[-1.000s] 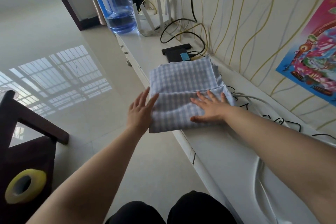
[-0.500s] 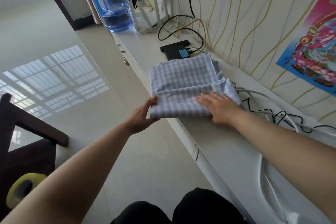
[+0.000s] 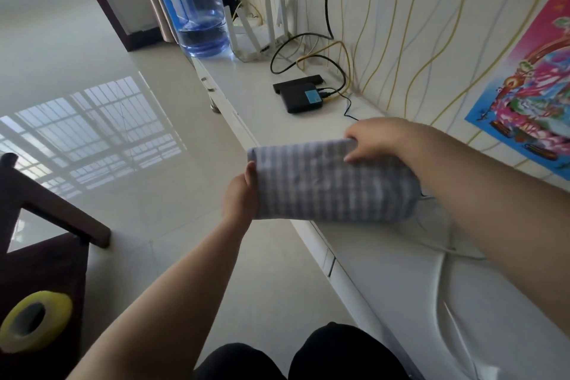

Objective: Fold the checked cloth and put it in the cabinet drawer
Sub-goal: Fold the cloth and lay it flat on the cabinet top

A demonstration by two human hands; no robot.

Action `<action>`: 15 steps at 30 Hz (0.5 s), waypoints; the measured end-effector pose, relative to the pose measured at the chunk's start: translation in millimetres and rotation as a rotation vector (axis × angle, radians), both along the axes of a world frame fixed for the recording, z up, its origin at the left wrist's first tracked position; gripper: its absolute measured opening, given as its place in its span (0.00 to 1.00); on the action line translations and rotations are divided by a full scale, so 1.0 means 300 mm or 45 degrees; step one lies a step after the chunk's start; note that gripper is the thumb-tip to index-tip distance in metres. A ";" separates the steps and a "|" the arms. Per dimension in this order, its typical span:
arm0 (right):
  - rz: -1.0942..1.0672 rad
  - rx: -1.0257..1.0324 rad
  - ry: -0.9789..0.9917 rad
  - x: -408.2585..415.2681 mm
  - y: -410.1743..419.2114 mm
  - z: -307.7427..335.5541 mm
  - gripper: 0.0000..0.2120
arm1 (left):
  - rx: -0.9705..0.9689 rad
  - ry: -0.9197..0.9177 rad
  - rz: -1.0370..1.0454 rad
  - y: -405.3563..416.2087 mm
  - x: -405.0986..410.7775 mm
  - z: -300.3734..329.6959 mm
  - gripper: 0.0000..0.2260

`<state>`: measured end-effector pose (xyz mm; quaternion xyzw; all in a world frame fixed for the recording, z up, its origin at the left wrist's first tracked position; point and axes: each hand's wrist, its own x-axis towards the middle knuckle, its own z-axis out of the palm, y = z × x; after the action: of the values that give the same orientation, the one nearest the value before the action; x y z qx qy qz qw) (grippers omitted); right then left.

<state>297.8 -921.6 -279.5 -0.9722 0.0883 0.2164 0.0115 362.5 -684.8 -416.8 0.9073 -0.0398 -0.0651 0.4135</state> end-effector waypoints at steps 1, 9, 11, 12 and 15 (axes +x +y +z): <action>-0.028 -0.094 -0.194 0.013 -0.002 -0.040 0.15 | 0.002 0.082 0.043 -0.016 0.019 0.005 0.31; -0.104 -0.025 -0.637 0.012 0.061 -0.358 0.27 | 0.176 0.490 0.174 -0.077 0.105 -0.024 0.34; -0.162 0.031 -0.329 0.005 0.078 -0.414 0.32 | 0.079 0.550 0.146 -0.087 0.110 -0.020 0.33; -0.178 0.047 -0.231 0.000 0.073 -0.430 0.34 | -0.074 0.663 0.109 -0.082 0.118 -0.027 0.35; -0.197 0.095 -0.191 -0.001 0.050 -0.451 0.35 | -0.657 1.173 0.072 -0.046 0.124 -0.021 0.38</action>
<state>297.4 -906.7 -414.7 -0.9749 0.1539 0.1446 0.0710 399.6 -698.5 -423.2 0.6539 0.1559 -0.4340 0.5997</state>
